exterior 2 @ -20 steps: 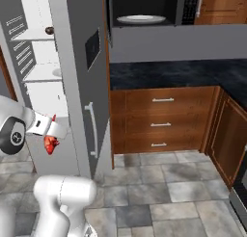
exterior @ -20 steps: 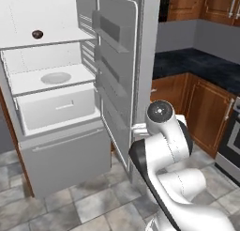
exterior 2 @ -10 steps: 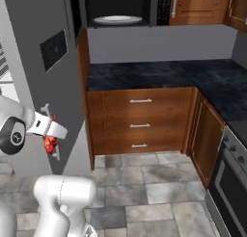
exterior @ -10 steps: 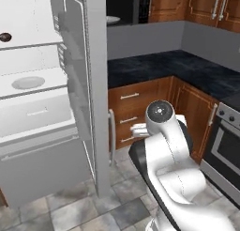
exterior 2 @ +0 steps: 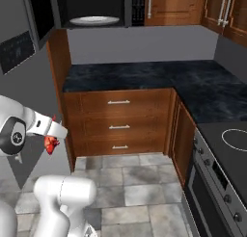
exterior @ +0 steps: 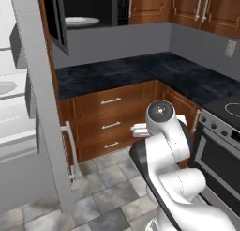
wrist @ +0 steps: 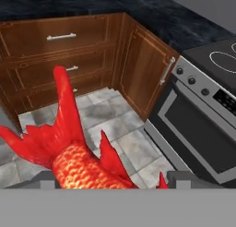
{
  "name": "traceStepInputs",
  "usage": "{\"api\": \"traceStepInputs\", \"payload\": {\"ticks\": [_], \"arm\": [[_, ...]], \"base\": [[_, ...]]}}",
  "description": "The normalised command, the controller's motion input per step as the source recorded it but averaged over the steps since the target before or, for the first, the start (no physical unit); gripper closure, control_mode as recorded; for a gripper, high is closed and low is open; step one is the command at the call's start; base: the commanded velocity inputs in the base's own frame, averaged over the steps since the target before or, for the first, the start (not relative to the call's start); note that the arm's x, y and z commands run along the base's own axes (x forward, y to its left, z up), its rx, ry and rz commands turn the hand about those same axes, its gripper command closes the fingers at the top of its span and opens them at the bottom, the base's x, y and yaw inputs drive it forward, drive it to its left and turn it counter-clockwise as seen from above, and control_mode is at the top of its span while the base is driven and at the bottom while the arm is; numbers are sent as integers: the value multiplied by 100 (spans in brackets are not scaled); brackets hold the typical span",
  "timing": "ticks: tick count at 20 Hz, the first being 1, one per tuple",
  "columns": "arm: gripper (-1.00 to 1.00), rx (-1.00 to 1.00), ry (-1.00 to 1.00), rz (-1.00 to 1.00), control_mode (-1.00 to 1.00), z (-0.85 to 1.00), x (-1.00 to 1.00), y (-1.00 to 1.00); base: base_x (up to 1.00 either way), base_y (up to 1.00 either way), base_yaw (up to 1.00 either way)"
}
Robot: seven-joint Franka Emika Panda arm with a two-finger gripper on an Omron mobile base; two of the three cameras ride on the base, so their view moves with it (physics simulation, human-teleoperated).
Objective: Transport the fish from the fridge to the microwave and turn on the microwave.
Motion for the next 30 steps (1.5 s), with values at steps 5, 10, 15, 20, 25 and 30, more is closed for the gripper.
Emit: {"api": "traceStepInputs", "payload": {"ticks": [5, 10, 15, 20, 25, 30], "arm": [[100, 0, 0, 0, 100, 0, 0, 0], [100, 0, 0, 0, 100, 0, 0, 0], [100, 0, 0, 0, 100, 0, 0, 0], [100, 0, 0, 0, 100, 0, 0, 0], [100, 0, 0, 0, 100, 0, 0, 0], [100, 0, 0, 0, 100, 0, 0, 0]], "base": [[70, -30, 6], [83, -9, 20], [77, 0, 34], [58, -22, 24], [39, -42, 10], [46, -32, 5]]}}
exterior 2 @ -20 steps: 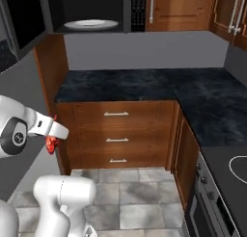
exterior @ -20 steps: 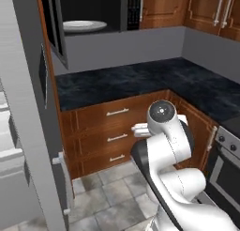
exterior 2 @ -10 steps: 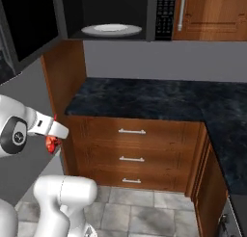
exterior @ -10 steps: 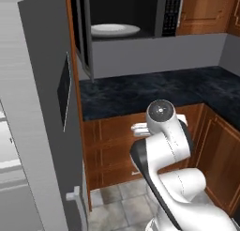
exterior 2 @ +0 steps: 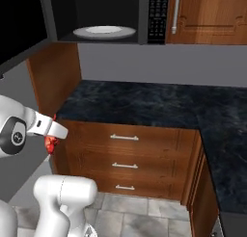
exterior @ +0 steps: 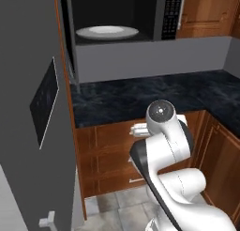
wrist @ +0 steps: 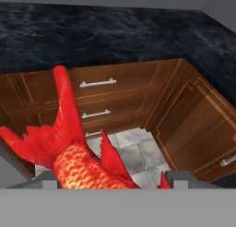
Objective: Transport the fish from the fridge to the microwave and turn on the microwave.
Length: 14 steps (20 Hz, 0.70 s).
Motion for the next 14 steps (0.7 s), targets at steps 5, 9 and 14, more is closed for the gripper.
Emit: {"api": "traceStepInputs", "payload": {"ticks": [5, 9, 14], "arm": [[100, 0, 0, 0, 100, 0, 0, 0], [100, 0, 0, 0, 100, 0, 0, 0], [100, 0, 0, 0, 100, 0, 0, 0]], "base": [[51, -26, 6], [39, -32, 4], [32, -37, 3]]}}
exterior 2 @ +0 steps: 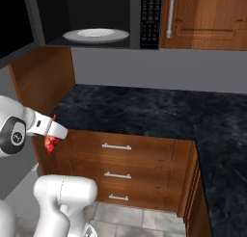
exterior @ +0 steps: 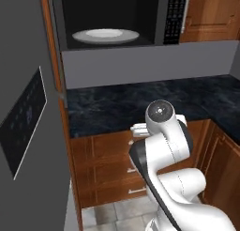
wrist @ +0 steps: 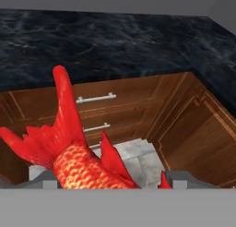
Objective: Transport the fish from the fridge to the microwave and turn on the microwave.
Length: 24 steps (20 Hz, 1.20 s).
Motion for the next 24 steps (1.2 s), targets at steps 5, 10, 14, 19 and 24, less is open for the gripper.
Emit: {"api": "traceStepInputs", "payload": {"ticks": [5, 10, 14, 19, 24], "arm": [[100, 0, 0, 0, 100, 0, 0, 0], [100, 0, 0, 0, 100, 0, 0, 0], [100, 0, 0, 0, 100, 0, 0, 0], [100, 0, 0, 0, 100, 0, 0, 0], [100, 0, 0, 0, 100, 0, 0, 0]], "base": [[43, -31, 7], [49, -21, 13], [44, -21, 12], [40, -20, 8], [42, -17, 4]]}}
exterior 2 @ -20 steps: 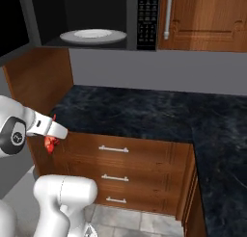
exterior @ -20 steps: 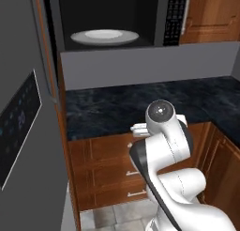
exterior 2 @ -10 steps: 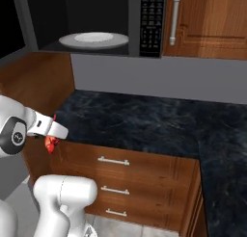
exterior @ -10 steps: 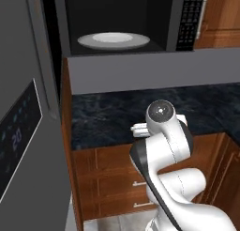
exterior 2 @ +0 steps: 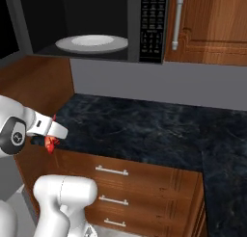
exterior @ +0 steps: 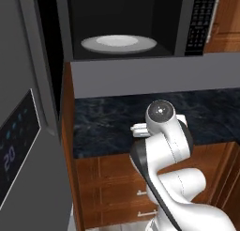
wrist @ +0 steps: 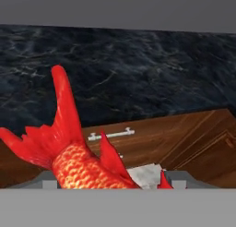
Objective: Transport the fish from the fridge to the microwave and turn on the microwave.
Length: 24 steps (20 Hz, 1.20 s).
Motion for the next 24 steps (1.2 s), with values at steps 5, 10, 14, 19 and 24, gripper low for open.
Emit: {"api": "traceStepInputs", "payload": {"ticks": [5, 10, 14, 19, 24], "arm": [[100, 0, 0, 0, 100, 0, 0, 0], [100, 0, 0, 0, 100, 0, 0, 0], [100, 0, 0, 0, 100, 0, 0, 0], [100, 0, 0, 0, 100, 0, 0, 0], [100, 0, 0, 0, 100, 0, 0, 0]], "base": [[47, -15, 3], [40, -11, 1], [33, -9, 0], [19, -7, 0], [4, -4, 0]]}}
